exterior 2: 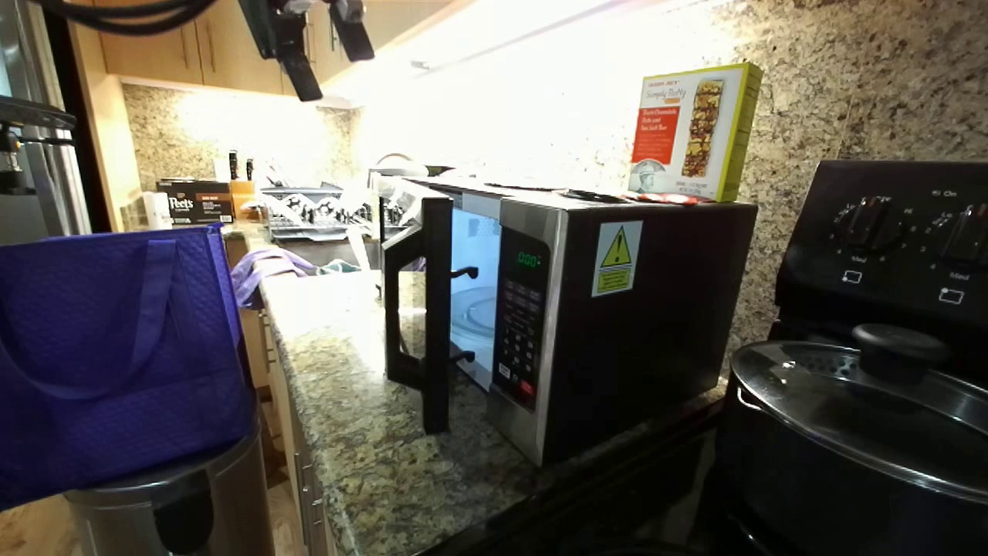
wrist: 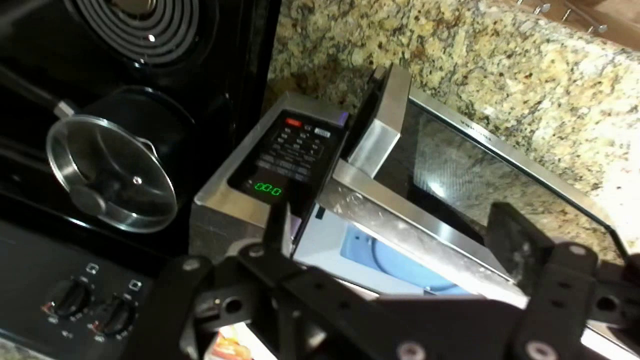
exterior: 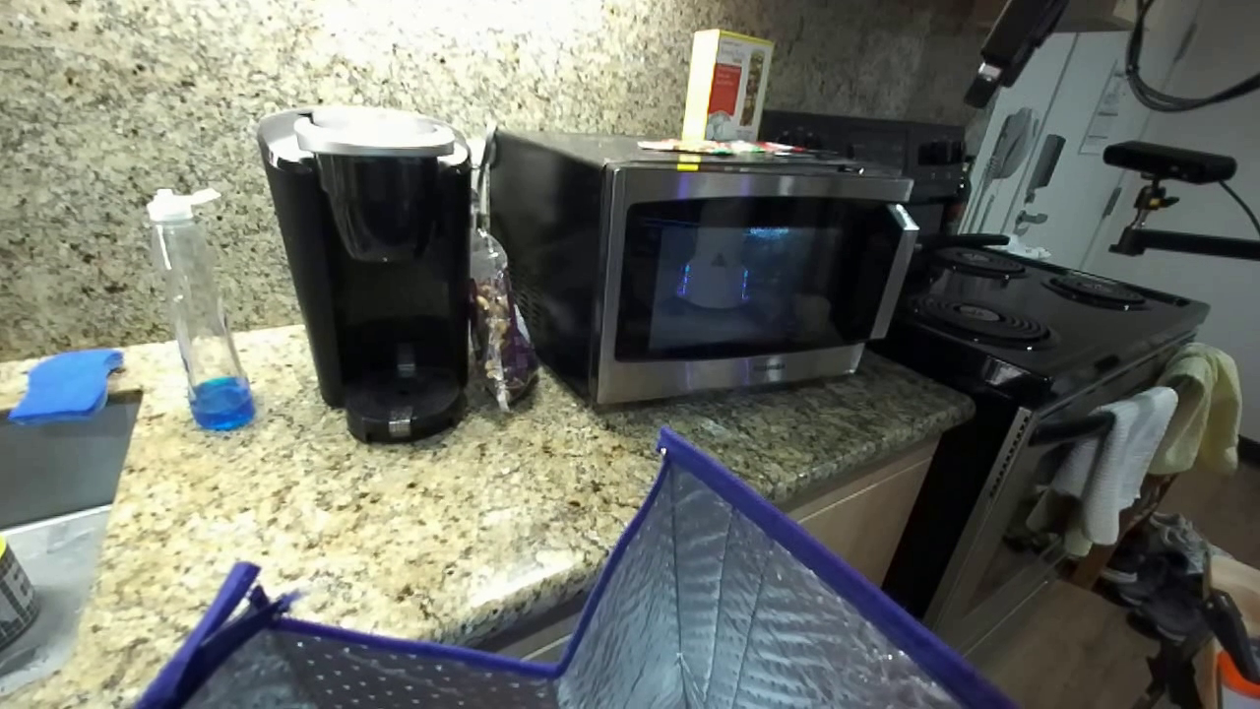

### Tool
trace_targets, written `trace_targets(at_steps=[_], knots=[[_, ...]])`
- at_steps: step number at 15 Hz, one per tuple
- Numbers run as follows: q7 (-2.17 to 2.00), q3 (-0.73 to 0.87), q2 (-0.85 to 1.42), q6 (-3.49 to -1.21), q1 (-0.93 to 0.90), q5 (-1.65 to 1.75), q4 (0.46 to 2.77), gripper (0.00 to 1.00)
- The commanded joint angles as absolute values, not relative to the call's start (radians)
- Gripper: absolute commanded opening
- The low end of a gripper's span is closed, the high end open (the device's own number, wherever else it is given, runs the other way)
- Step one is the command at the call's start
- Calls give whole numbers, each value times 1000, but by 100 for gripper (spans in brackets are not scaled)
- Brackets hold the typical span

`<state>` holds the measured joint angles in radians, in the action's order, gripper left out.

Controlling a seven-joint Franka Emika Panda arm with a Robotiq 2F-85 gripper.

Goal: Open the microwave door

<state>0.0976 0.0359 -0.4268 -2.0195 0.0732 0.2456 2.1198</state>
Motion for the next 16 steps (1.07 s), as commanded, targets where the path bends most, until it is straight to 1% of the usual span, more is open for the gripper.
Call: trace_targets(at_steps=[1,4,11,16], knots=[[116,37,-403,-2017,58,248,2089,100],[133,35,-367,-2016,52,250,2056,100],[440,110,-233,-2146,-6,152,2032,100],[568,114,-163,-2115,0,137,2018,100]])
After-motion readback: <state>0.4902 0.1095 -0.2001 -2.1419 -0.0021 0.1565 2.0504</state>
